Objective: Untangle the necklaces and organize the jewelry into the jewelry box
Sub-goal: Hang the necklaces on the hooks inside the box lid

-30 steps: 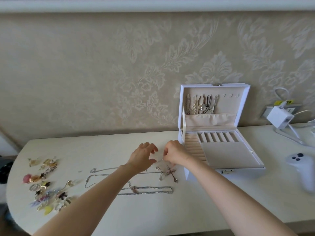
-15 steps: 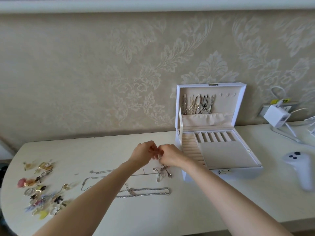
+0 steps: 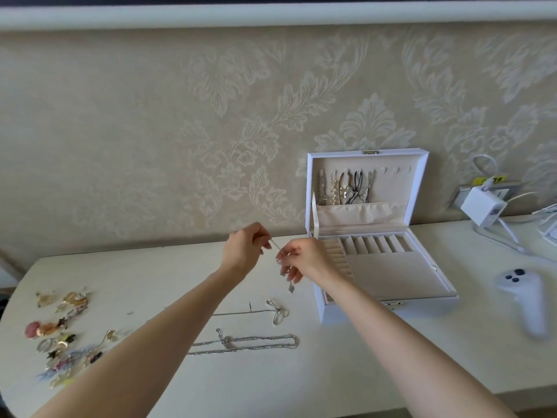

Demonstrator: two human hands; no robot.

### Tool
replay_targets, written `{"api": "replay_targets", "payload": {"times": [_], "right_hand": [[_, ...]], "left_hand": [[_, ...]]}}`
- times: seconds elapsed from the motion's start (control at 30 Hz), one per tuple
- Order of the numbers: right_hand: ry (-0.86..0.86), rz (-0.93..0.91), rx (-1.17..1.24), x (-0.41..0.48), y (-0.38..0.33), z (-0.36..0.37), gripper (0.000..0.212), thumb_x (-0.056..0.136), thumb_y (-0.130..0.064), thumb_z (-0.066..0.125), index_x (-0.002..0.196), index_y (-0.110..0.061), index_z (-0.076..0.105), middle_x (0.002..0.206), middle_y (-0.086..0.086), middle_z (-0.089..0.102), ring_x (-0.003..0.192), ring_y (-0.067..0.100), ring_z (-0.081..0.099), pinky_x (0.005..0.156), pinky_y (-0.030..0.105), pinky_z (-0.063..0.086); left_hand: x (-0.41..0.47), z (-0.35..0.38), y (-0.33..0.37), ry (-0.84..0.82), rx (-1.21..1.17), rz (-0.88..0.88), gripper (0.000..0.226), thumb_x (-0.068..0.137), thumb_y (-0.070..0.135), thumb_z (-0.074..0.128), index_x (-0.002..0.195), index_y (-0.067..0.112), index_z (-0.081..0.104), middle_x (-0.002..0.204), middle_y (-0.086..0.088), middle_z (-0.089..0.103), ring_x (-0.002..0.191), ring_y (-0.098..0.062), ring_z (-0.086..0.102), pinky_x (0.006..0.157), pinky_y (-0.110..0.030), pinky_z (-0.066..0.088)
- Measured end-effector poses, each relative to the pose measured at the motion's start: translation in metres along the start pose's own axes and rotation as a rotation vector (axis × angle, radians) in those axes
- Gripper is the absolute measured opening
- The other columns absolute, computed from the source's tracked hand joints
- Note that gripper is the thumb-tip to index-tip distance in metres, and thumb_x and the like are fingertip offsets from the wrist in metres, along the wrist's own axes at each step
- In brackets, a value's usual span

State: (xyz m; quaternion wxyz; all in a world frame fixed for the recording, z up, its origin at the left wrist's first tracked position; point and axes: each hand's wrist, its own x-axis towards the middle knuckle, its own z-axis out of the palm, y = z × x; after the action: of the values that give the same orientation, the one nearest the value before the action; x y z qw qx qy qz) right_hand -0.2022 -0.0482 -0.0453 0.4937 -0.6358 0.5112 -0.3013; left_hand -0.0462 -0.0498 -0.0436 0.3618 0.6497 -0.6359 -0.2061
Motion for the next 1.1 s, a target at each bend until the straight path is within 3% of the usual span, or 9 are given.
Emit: {"api": "replay_targets", "payload": {"times": [0.13, 0.23, 0.3, 0.47, 0.6, 0.77, 0.87, 1.03, 1.1], "right_hand": [[-0.022, 0.020, 0.258, -0.006, -0.014, -0.014, 0.008, 0.090, -0.003, 0.059, 0.083, -0.001, 0.063, 0.066, 0.016, 0.067, 0.047, 0.022, 0.064, 0.046, 0.028, 0.054], [0.032, 0.008, 0.250, -0.009, -0.018, -0.027, 0.008, 0.089, -0.010, 0.062, 0.084, -0.005, 0.066, 0.074, 0.015, 0.071, 0.042, 0.015, 0.058, 0.038, 0.020, 0.041], [0.083, -0.004, 0.289, -0.009, -0.018, -0.038, 0.007, 0.087, -0.012, 0.065, 0.086, -0.006, 0.069, 0.076, 0.011, 0.072, 0.043, 0.009, 0.051, 0.039, 0.017, 0.035], [0.152, -0.020, 0.381, -0.013, -0.021, -0.068, 0.010, 0.082, -0.007, 0.069, 0.090, -0.002, 0.070, 0.070, 0.007, 0.066, 0.051, 0.009, 0.053, 0.046, 0.018, 0.044], [0.203, -0.015, 0.383, -0.018, -0.021, -0.092, 0.005, 0.080, -0.004, 0.070, 0.085, -0.005, 0.069, 0.066, 0.010, 0.067, 0.045, 0.011, 0.053, 0.041, 0.018, 0.042], [0.351, 0.003, 0.362, -0.020, -0.016, -0.119, 0.007, 0.081, -0.008, 0.071, 0.086, -0.005, 0.068, 0.069, 0.009, 0.066, 0.047, 0.015, 0.056, 0.041, 0.017, 0.042], [0.443, 0.004, 0.324, -0.021, -0.012, -0.130, 0.012, 0.082, -0.017, 0.071, 0.090, -0.007, 0.071, 0.071, 0.002, 0.067, 0.056, 0.010, 0.056, 0.047, 0.016, 0.043], [0.462, -0.009, 0.348, -0.025, -0.004, -0.145, 0.012, 0.083, -0.014, 0.070, 0.092, -0.007, 0.073, 0.057, -0.012, 0.060, 0.044, -0.005, 0.050, 0.045, 0.008, 0.036], [0.451, 0.006, 0.368, -0.024, 0.000, -0.149, 0.014, 0.082, -0.016, 0.071, 0.093, -0.008, 0.074, 0.062, -0.009, 0.060, 0.050, 0.001, 0.046, 0.046, 0.011, 0.034]], "left_hand": [[0.004, 0.005, 0.012, 0.028, 0.096, -0.004, 0.010, 0.088, 0.019, 0.060, 0.082, 0.024, 0.065, 0.073, 0.014, 0.065, 0.081, -0.014, 0.062, 0.073, -0.031, 0.049], [0.009, 0.012, 0.021, -0.012, 0.154, 0.079, 0.009, 0.087, 0.022, 0.064, 0.090, 0.017, 0.071, 0.092, 0.001, 0.065, 0.091, -0.017, 0.058, 0.073, -0.028, 0.043], [0.011, 0.016, 0.030, -0.026, 0.149, 0.113, 0.013, 0.087, 0.024, 0.066, 0.093, 0.015, 0.071, 0.094, -0.001, 0.059, 0.086, -0.016, 0.056, 0.072, -0.027, 0.042], [0.017, 0.029, 0.060, -0.078, 0.097, 0.130, 0.017, 0.088, 0.030, 0.063, 0.091, 0.015, 0.072, 0.080, 0.002, 0.058, 0.075, -0.016, 0.056, 0.071, -0.032, 0.047], [0.019, 0.043, 0.089, -0.177, -0.116, 0.075, 0.011, 0.089, 0.015, 0.057, 0.086, 0.014, 0.067, 0.070, 0.000, 0.068, 0.055, -0.006, 0.061, 0.059, -0.021, 0.051], [0.019, 0.068, 0.122, -0.224, -0.541, -0.108, 0.015, 0.090, 0.001, 0.050, 0.103, 0.000, 0.056, 0.085, -0.017, 0.067, 0.069, -0.022, 0.066, 0.062, -0.028, 0.057], [0.018, 0.081, 0.138, -0.271, -0.718, -0.197, 0.014, 0.091, 0.004, 0.048, 0.104, 0.002, 0.050, 0.092, -0.017, 0.068, 0.075, -0.025, 0.069, 0.065, -0.030, 0.057], [0.013, 0.105, 0.140, -0.295, -0.738, -0.179, 0.013, 0.086, 0.001, 0.061, 0.095, 0.007, 0.052, 0.090, -0.011, 0.067, 0.081, -0.021, 0.065, 0.079, -0.033, 0.052], [0.012, 0.109, 0.137, -0.273, -0.753, -0.148, 0.014, 0.087, -0.005, 0.058, 0.085, 0.008, 0.055, 0.079, -0.007, 0.063, 0.071, -0.015, 0.062, 0.067, -0.023, 0.053]]}}
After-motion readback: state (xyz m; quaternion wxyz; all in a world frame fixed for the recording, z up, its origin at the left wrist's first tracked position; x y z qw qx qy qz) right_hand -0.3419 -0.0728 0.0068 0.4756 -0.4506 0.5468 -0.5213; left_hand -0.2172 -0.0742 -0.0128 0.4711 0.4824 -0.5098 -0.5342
